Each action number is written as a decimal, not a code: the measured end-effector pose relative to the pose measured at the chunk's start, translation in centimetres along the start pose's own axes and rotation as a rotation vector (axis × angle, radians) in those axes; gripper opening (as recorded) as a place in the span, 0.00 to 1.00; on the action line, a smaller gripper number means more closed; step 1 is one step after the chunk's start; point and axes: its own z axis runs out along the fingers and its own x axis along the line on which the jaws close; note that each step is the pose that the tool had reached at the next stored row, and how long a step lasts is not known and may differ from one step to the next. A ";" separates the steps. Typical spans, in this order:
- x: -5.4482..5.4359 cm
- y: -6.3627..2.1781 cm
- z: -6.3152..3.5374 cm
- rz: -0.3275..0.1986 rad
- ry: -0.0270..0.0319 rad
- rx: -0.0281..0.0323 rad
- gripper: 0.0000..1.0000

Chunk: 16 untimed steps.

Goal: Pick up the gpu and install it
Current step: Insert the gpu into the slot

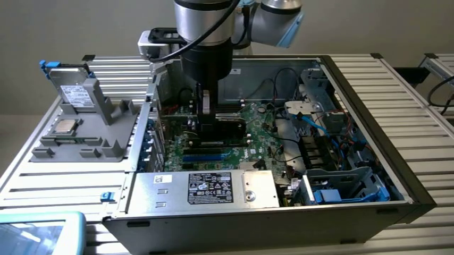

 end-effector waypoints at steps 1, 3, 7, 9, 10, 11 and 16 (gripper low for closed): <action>0.0 0.01 0.19 0.000 -0.0001 0.0001 0.27; 0.0 0.03 0.52 0.000 0.0012 0.0001 0.27; 0.0 0.03 0.57 0.000 0.0106 0.0005 0.27; -0.3 0.04 0.75 0.000 0.0238 0.0011 0.27; -0.5 0.05 0.85 0.000 0.0291 0.0013 0.27; -0.6 0.05 0.95 0.000 0.0343 0.0016 0.27; -0.9 0.07 1.26 0.001 0.0434 0.0008 0.27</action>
